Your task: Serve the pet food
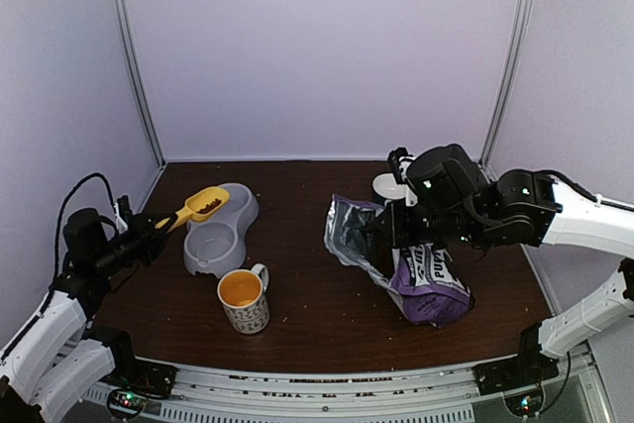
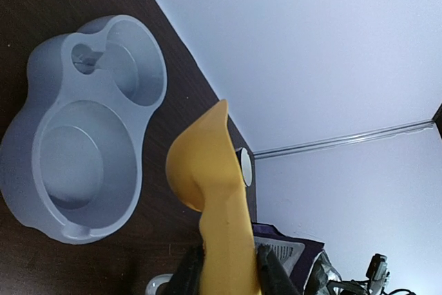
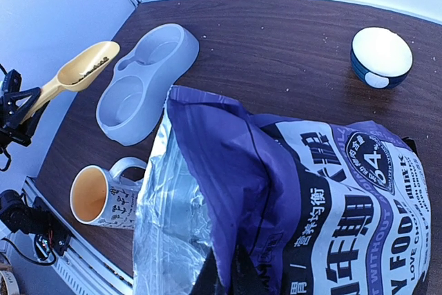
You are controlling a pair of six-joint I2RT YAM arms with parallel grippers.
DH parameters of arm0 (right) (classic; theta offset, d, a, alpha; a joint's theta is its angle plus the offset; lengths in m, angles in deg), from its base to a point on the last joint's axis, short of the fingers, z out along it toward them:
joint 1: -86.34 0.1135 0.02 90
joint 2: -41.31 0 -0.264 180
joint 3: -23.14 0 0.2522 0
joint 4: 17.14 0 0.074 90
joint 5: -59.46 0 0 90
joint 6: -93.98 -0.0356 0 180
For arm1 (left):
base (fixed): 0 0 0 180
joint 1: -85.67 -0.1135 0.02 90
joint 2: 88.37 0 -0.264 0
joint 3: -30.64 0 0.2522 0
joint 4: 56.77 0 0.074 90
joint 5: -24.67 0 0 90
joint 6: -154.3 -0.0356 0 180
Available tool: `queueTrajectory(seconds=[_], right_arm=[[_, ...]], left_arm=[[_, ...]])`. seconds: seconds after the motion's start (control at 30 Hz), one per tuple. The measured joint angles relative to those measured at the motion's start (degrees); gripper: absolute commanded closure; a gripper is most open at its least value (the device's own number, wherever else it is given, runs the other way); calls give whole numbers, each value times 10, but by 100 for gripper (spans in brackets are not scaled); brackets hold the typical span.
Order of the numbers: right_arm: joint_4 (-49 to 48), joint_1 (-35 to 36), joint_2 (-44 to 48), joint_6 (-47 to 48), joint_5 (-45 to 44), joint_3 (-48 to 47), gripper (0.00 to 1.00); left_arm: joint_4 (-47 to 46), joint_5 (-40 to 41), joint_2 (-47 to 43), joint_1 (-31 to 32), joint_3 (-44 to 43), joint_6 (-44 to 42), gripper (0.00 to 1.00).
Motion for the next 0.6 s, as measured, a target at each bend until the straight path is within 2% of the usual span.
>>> queueTrajectory(seconds=[0.27,0.6], right_arm=[[4,-3,7,0,-4,0,100],[4,-3,7,0,-5,1,100]], left_arm=[[2,21,27,-15,4,-4,100],[-3,31,131,-37,-8,-34,100]])
